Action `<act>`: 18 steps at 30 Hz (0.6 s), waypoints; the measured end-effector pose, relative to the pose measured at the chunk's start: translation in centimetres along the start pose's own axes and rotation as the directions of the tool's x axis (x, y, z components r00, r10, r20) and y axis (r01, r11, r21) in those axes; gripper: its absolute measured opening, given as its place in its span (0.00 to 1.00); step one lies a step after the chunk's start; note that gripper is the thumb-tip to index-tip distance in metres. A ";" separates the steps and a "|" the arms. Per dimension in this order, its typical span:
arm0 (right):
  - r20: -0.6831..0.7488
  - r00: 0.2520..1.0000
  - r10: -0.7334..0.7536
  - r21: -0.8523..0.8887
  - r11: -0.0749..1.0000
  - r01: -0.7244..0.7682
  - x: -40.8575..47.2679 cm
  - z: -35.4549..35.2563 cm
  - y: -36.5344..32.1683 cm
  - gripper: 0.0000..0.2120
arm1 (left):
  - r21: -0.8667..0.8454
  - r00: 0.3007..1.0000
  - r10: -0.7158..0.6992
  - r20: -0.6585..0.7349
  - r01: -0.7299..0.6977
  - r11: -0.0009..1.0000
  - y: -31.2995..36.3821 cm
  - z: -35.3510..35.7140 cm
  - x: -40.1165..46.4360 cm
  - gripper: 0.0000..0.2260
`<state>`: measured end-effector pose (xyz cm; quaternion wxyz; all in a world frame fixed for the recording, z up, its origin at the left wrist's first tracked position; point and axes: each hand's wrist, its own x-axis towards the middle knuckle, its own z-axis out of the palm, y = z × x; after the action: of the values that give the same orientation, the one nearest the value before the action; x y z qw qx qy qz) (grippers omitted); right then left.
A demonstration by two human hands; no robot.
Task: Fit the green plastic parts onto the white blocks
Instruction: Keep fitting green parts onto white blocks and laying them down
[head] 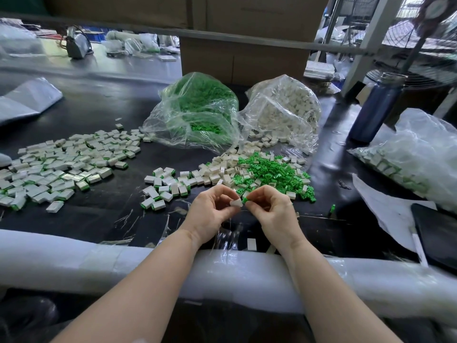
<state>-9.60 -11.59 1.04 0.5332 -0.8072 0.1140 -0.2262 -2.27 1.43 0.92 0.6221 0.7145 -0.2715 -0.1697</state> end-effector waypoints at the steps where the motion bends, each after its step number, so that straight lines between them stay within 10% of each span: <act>1: -0.005 1.000 0.000 -0.004 1.000 0.000 0.0 0.0 0.0 0.09 | -0.017 1.000 0.003 -0.003 -0.003 1.000 0.0 0.0 0.0 0.07; 18: 0.072 0.997 0.031 0.048 0.998 -0.035 0.0 0.2 0.2 0.09 | 0.044 0.999 0.007 -0.038 -0.005 0.999 -0.2 -0.3 -0.1 0.06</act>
<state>-9.46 -11.51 0.79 0.5601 -0.7995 0.1026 -0.1911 -2.11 1.73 0.76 0.6117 0.7303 -0.2656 -0.1483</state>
